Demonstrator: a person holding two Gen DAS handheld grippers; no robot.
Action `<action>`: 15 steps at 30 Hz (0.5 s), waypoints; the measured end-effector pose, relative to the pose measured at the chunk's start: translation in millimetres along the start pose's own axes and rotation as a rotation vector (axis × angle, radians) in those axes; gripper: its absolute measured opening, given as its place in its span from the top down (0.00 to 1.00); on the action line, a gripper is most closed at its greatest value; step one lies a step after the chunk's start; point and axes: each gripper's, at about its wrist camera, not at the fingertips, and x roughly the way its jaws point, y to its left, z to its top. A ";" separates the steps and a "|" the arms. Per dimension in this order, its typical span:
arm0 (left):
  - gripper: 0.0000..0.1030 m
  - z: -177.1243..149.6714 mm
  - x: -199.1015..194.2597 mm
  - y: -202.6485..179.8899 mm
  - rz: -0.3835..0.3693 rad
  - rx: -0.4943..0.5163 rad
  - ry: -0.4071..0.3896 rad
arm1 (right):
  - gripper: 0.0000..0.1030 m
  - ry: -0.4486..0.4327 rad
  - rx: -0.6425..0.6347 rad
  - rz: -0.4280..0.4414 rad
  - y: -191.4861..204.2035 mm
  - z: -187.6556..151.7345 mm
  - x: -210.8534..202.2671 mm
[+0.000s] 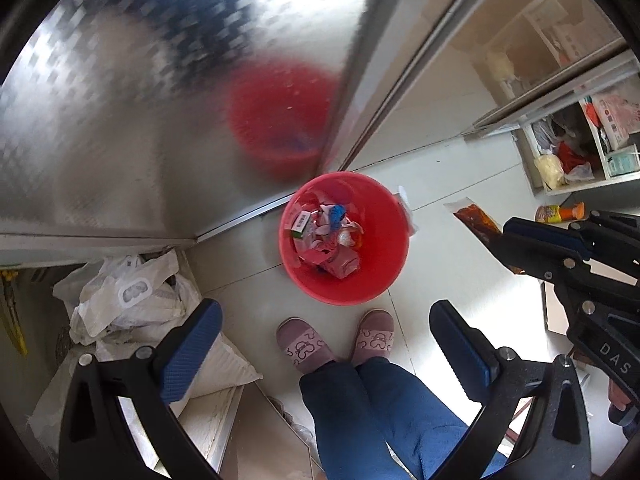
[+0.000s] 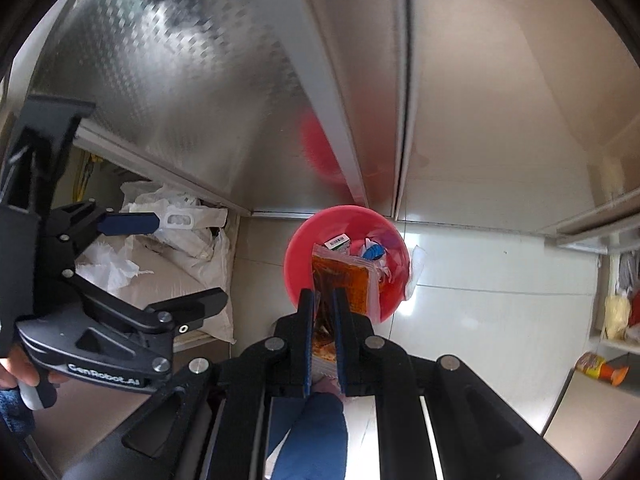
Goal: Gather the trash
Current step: 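Lower the right tool over the red bin and release the sauce packet, then raise both tools back up to the counter toward the yellow snack packet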
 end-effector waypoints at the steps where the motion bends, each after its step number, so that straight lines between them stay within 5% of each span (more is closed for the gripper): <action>1: 0.00 -1.4 -0.3 1.1 0.005 0.001 -0.001 | 0.92 0.004 -0.002 0.011 0.3 0.8 2.2; 4: 0.00 -3.9 0.9 3.0 0.020 0.019 0.005 | 0.85 0.019 -0.011 0.014 2.7 1.3 5.8; 5: 0.00 -4.7 0.6 3.9 0.034 0.024 0.004 | 0.70 0.023 -0.013 0.010 4.1 1.8 7.6; 9: 0.00 -8.9 -2.7 7.9 0.040 0.003 -0.006 | 0.43 0.014 -0.004 -0.061 5.4 0.1 6.7; 15: 0.00 -12.3 -15.6 11.8 0.034 -0.008 -0.022 | 0.28 0.002 0.006 -0.079 7.3 -3.1 -5.5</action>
